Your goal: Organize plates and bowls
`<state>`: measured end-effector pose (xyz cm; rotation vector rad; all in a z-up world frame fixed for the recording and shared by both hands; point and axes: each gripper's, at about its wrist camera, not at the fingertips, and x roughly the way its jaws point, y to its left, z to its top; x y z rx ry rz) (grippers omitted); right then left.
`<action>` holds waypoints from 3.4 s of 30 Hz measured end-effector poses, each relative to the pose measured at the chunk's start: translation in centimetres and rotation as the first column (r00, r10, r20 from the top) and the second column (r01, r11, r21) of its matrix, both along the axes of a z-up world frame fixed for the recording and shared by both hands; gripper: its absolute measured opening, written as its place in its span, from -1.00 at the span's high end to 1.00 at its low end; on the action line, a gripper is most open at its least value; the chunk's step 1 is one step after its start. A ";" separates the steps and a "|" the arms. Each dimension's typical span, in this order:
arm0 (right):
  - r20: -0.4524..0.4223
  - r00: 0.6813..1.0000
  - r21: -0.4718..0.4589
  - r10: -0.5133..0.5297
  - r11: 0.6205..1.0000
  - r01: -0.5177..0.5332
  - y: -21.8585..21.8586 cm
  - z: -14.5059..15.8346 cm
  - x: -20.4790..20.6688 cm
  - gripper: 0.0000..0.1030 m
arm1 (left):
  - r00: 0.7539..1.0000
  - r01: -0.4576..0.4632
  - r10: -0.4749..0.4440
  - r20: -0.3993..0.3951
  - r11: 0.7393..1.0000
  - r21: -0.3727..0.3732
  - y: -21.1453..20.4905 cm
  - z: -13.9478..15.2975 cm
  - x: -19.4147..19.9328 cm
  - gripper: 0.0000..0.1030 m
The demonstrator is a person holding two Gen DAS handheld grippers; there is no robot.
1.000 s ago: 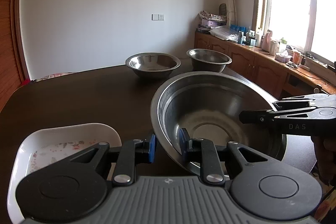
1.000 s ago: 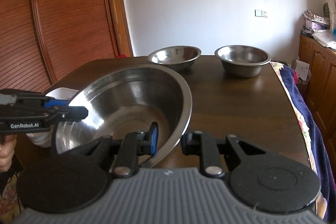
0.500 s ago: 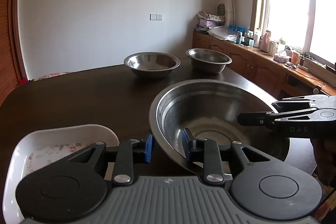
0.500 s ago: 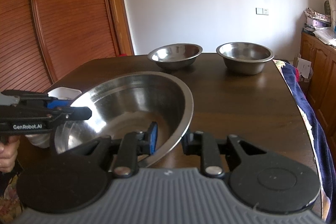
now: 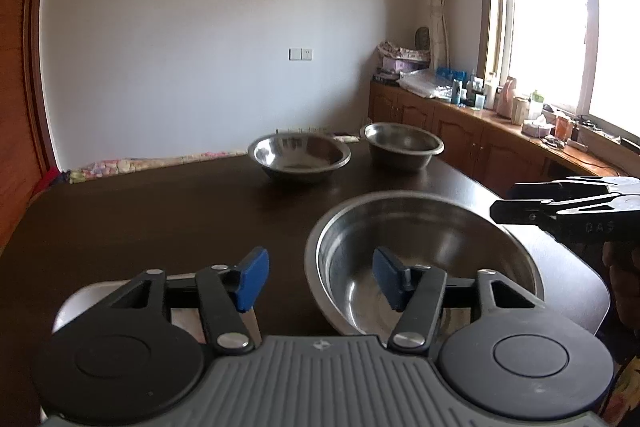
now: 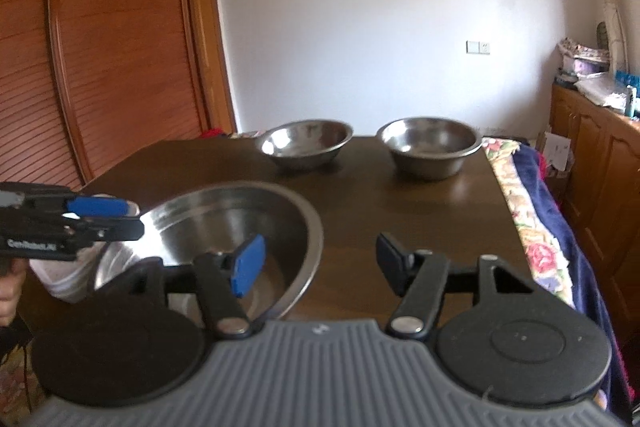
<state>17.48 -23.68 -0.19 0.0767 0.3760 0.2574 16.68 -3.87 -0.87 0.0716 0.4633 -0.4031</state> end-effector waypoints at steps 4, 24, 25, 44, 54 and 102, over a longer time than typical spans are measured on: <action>0.034 0.999 -0.006 -0.010 1.000 0.011 -0.6 1.1 -0.3 -0.22 | 1.000 0.001 -0.002 0.031 1.000 0.002 -0.1 1.0 -0.2 -0.64; 0.095 0.995 -0.064 0.036 0.998 -0.030 -0.9 5.0 3.5 -0.27 | 0.997 0.022 -0.025 0.076 0.999 0.044 -3.5 5.2 4.5 -0.76; 0.095 0.995 -0.068 0.043 0.997 -0.036 -0.8 5.2 3.8 -0.27 | 0.997 0.018 -0.022 0.078 0.999 0.050 -3.7 5.4 5.0 -0.76; -0.056 0.986 -0.045 0.158 0.986 -0.160 1.6 5.3 13.3 -0.02 | 0.999 -0.051 0.049 0.018 0.995 0.081 -3.5 4.2 14.9 -0.73; -0.193 0.969 -0.030 0.156 0.986 -0.165 2.3 3.3 16.6 0.03 | 0.994 -0.082 0.087 -0.067 0.995 0.063 -2.2 2.2 20.6 -0.39; -0.319 0.938 0.009 0.139 0.990 -0.144 3.4 2.2 19.6 0.62 | 0.984 -0.039 0.038 -0.175 0.999 -0.004 -1.0 0.9 23.3 0.35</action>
